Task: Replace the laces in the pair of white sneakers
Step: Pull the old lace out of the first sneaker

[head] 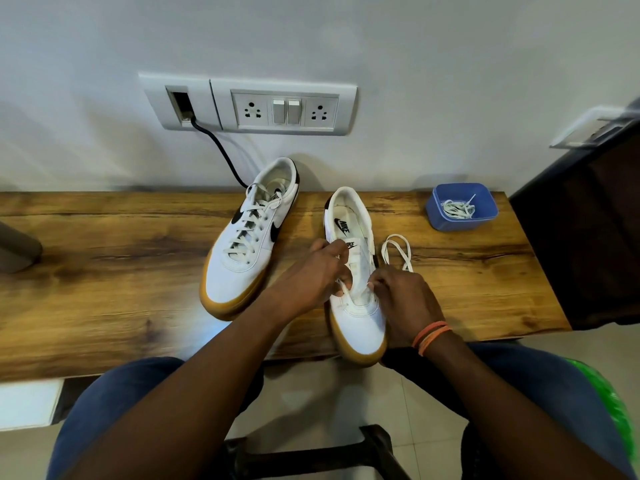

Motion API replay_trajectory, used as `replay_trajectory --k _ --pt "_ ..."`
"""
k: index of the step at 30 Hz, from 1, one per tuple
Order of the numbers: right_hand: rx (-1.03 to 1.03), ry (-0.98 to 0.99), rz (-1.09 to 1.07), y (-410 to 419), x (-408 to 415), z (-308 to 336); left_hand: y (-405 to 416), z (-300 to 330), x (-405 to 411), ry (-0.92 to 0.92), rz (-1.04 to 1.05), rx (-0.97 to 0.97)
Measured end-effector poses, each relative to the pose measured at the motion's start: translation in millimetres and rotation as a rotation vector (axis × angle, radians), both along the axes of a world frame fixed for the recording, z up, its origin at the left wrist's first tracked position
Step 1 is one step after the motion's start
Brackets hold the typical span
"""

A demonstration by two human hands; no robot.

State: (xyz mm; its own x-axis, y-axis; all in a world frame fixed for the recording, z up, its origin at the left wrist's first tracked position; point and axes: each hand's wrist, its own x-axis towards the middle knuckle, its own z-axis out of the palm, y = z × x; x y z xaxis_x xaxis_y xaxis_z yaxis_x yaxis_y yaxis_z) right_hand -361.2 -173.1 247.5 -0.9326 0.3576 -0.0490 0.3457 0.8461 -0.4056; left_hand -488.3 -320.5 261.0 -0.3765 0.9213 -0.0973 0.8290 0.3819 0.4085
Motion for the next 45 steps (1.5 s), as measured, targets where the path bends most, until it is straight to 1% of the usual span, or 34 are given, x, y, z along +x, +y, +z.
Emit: replay_trajectory --k 2,6,10,16,19,25,26,27,30,31,33,35,37,38,40,42,43,45 --pt "-0.086 0.049 -0.100 4 1 -2 1 0 -1 -0.008 -0.001 -0.008" --pt "-0.093 0.030 -0.170 -3 2 -5 2 -2 -1 -0.013 -0.001 -0.015" --pt "-0.046 0.011 -0.151 -6 3 -5 0 -2 1 -0.064 0.000 -0.045" --pt "-0.008 0.022 -0.141 -9 1 -6 -2 -4 4 -0.111 -0.004 -0.042" --pt "-0.018 0.014 -0.156 -8 0 -6 0 -5 7 -0.086 0.026 -0.022" --pt "-0.083 0.021 -0.214 -7 -1 -5 3 -5 8 -0.100 0.056 -0.003" --pt "-0.112 0.013 -0.254 -4 -1 -7 3 -5 8 -0.096 0.057 0.001" --pt "-0.172 0.013 -0.340 0 -3 -8 3 -5 8 -0.090 0.056 0.004" --pt "-0.541 0.144 -0.755 20 -6 -2 2 -8 7 -0.098 0.066 0.010" --pt "-0.632 0.193 -0.845 29 -7 2 1 -9 8 -0.101 0.072 0.012" --pt "-0.753 0.243 -0.935 44 -10 6 1 -10 9 -0.106 0.072 0.015" --pt "-0.854 0.238 -0.977 53 -15 4 1 -12 9 -0.107 0.071 0.014" --pt "-0.887 0.178 -0.983 53 -16 -2 1 -13 10 -0.111 0.098 0.029" --pt "-0.857 0.128 -0.971 52 -15 -6 0 -15 11 -0.123 0.126 0.053" --pt "-0.720 0.069 -0.913 48 -10 -13 0 -21 15 -0.169 0.213 0.103" --pt "-0.511 0.042 -0.787 42 -5 -16 0 -29 20 -0.219 0.370 0.147" --pt "-0.441 0.022 -0.704 37 -3 -15 0 -33 24 -0.292 0.478 0.162" --pt "-0.419 -0.003 -0.518 20 -1 -15 1 -40 29 -0.539 0.663 0.177"
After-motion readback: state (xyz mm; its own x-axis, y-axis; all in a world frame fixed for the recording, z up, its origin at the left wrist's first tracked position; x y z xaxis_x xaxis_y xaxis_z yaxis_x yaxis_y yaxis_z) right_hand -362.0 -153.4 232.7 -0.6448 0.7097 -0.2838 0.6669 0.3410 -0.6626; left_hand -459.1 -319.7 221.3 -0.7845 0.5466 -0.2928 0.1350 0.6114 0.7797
